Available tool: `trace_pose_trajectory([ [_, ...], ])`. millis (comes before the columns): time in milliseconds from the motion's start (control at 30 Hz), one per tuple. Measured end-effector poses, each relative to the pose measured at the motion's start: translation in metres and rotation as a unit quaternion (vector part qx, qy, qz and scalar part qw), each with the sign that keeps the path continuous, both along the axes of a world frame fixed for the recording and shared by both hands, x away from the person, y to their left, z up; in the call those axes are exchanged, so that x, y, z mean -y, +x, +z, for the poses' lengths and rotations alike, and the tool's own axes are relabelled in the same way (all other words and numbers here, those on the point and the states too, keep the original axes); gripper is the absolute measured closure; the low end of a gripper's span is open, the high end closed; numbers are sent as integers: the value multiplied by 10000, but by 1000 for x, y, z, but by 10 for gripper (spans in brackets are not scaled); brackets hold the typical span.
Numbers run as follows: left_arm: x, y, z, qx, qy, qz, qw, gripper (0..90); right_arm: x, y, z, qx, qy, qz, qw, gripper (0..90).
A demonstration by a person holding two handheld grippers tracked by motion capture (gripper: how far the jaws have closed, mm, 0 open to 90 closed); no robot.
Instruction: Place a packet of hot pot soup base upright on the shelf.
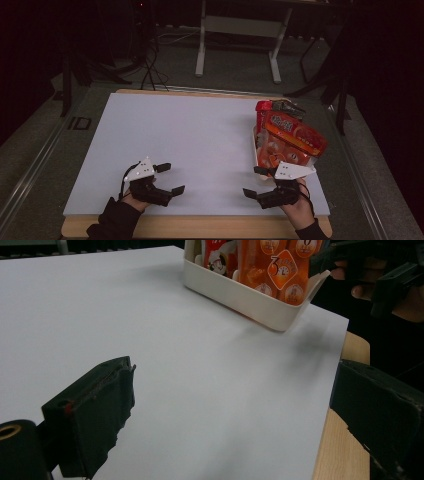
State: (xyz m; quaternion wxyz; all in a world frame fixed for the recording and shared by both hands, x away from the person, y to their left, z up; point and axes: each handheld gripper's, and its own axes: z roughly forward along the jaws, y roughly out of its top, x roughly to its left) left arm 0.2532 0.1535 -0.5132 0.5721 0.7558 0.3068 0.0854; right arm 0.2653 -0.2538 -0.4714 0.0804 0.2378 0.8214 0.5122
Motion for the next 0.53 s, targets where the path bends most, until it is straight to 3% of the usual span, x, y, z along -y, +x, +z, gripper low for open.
trace_pose_trajectory([
  [333, 1, 0, -5, -77, -50, -10, 10000, 45, 3, 5, -4, 14, -23, -57, 10000, 138],
  [533, 1, -1, -4, -21, -59, -1, 10000, 45, 3, 6, -5, 16, -29, -68, 10000, 138],
])
